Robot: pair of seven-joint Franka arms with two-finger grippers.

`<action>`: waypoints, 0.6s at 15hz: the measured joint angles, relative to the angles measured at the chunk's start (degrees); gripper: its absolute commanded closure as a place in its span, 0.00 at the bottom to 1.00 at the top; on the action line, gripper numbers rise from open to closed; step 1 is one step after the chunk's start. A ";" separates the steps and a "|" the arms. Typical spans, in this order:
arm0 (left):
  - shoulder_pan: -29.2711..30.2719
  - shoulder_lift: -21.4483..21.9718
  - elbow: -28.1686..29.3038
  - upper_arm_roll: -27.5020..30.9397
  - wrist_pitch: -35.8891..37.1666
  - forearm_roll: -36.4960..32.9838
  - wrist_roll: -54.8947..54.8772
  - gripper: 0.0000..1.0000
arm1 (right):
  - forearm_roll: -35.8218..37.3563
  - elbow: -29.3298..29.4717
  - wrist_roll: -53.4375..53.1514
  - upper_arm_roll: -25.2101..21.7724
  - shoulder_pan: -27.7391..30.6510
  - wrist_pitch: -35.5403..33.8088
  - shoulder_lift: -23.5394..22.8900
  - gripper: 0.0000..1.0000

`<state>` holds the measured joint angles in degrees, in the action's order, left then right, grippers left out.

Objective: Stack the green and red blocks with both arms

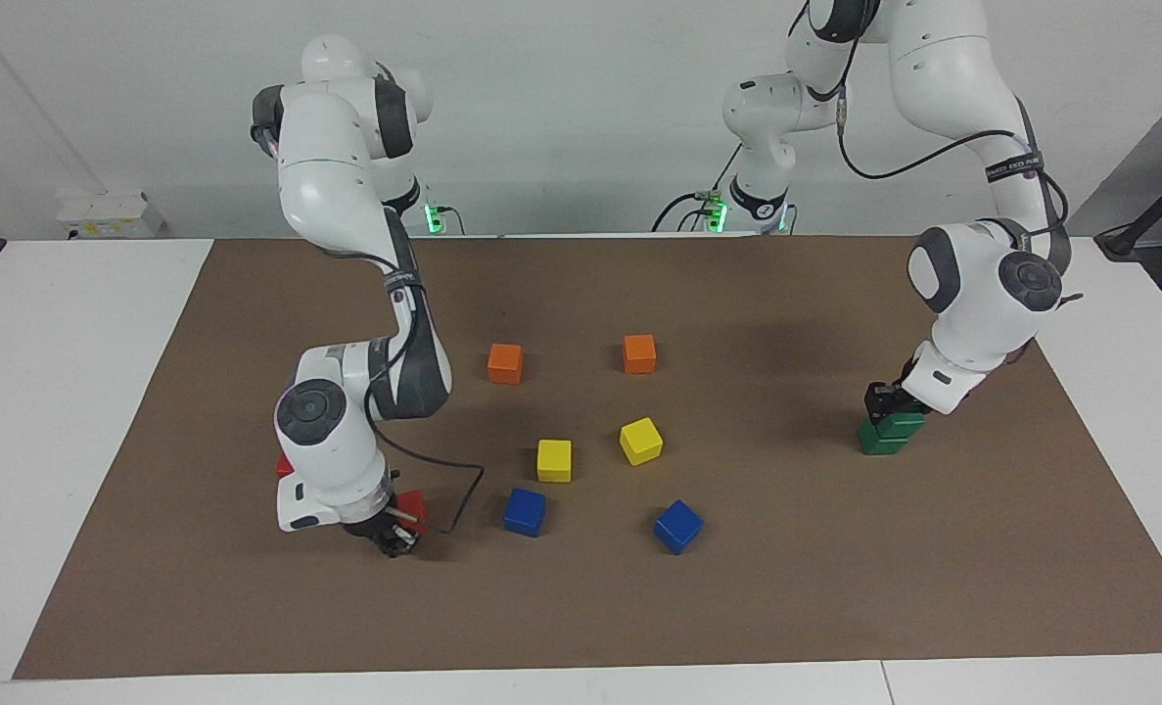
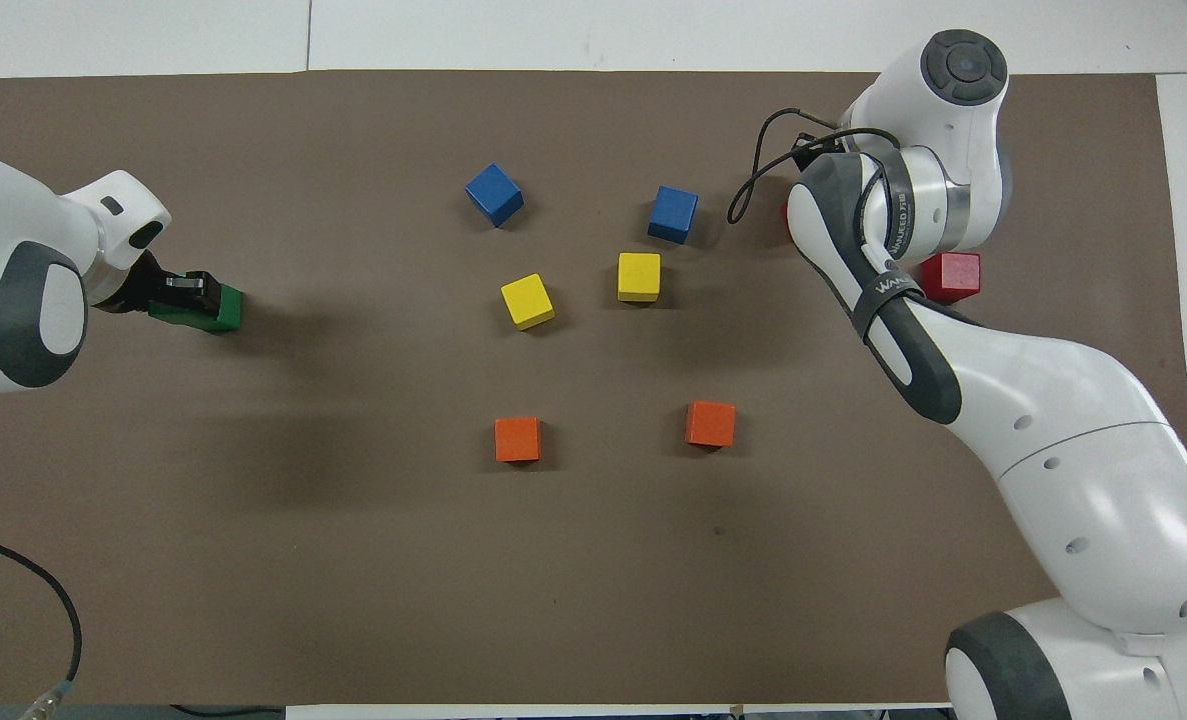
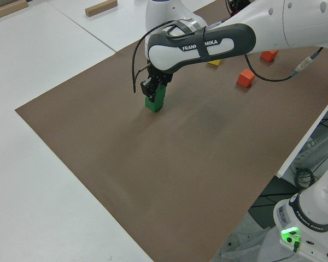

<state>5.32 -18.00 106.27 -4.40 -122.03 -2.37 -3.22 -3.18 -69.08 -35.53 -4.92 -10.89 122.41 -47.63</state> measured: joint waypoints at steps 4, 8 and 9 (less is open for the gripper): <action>0.00 -0.04 0.06 0.00 -0.09 0.00 0.00 0.00 | 0.18 0.03 0.45 -0.04 0.03 0.00 0.10 0.85; 0.00 -0.05 0.75 0.00 -0.68 0.00 0.00 0.00 | 1.30 0.12 5.99 -0.21 0.44 -0.46 0.69 0.31; 0.00 -0.05 0.80 0.00 -0.68 0.00 -0.01 0.00 | 1.73 0.21 7.67 -0.21 0.61 -0.78 1.13 0.09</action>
<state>5.32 -18.05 107.07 -4.40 -122.71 -2.37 -3.22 -1.45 -68.86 -27.86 -5.13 -10.28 121.62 -46.50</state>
